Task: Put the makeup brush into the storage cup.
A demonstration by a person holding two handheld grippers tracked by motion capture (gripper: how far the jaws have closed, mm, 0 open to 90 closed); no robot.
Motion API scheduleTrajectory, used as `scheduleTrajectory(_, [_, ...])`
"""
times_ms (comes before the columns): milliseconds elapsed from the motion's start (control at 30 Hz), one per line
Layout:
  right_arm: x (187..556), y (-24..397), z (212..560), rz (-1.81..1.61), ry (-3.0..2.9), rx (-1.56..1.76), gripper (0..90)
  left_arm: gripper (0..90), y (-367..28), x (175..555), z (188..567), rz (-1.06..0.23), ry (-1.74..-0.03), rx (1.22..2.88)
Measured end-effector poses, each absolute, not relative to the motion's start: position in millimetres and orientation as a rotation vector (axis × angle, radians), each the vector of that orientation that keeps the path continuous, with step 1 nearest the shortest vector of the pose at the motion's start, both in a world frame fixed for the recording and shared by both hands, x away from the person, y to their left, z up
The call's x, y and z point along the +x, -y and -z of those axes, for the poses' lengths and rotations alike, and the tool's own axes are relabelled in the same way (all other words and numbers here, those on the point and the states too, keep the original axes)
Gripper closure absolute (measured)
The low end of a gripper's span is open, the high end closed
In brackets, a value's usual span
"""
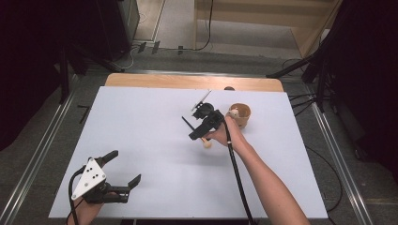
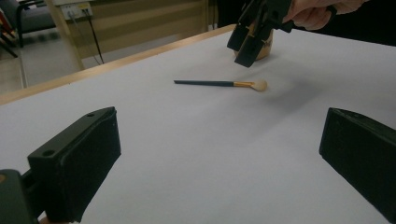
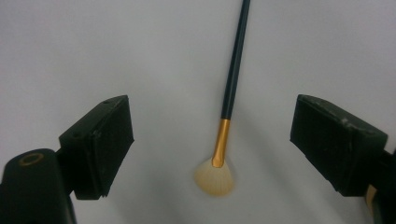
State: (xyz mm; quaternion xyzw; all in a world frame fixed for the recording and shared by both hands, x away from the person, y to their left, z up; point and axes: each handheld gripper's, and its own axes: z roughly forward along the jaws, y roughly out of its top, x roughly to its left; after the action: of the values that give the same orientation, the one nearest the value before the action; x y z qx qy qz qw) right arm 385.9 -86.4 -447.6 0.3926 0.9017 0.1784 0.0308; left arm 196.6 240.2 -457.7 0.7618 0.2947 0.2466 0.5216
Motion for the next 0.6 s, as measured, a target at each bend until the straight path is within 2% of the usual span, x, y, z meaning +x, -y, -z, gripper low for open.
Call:
scheduleTrajectory(33, [386,86,448,-0.550,-2.779,1.210,18.7,0.0,-240,197,458,-0.590,-0.707,1.825])
scheduleTrajectory(400, [392,82,459,-0.428,-2.797,1.252,46.5,0.0,-241,196,458,-0.587,-0.710,1.824])
scheduleTrajectory(600, [393,79,463,-0.405,-2.799,1.264,55.4,0.0,-241,196,458,-0.586,-0.711,1.822])
